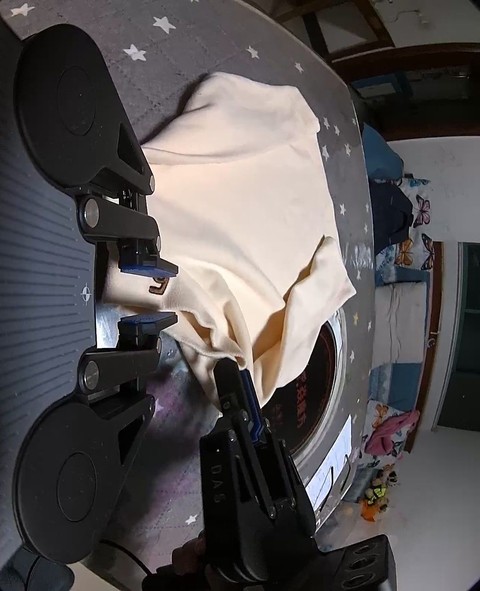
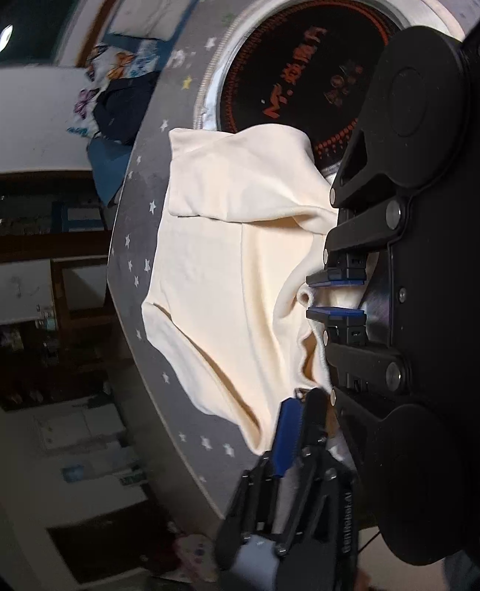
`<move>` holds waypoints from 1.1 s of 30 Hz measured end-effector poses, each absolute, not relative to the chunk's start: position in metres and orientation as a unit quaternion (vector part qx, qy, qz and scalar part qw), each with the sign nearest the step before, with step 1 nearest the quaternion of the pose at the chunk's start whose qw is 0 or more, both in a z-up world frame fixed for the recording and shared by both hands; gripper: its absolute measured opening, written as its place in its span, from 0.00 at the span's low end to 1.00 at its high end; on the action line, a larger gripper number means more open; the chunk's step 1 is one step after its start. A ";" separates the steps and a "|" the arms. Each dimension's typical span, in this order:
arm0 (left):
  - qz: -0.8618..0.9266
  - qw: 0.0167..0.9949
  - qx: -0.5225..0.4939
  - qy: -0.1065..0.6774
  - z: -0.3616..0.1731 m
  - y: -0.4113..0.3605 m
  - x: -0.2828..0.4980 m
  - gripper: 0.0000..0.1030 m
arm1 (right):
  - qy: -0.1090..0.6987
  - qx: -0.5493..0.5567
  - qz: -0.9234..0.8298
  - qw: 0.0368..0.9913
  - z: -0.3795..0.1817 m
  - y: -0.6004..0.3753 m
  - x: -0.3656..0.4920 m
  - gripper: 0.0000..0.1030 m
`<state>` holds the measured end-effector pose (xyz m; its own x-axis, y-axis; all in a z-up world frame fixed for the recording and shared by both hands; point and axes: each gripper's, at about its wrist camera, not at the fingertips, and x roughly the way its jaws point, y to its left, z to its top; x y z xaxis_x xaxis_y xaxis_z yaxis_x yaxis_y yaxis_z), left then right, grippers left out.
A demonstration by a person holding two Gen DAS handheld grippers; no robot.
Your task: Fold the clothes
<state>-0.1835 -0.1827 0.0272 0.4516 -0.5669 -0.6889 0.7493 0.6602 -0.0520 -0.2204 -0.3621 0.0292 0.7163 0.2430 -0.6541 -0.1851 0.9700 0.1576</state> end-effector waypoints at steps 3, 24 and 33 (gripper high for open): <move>-0.392 0.841 0.129 0.349 0.028 -0.183 -0.179 0.20 | 0.350 0.053 0.107 0.929 0.033 -0.364 -0.220 0.13; -0.401 0.838 0.126 0.348 0.025 -0.186 -0.172 0.04 | 0.357 -0.008 0.115 0.927 0.030 -0.349 -0.237 0.02; -0.448 0.815 0.139 0.340 0.035 -0.168 -0.196 0.02 | 0.366 -0.052 0.153 0.916 0.038 -0.330 -0.284 0.02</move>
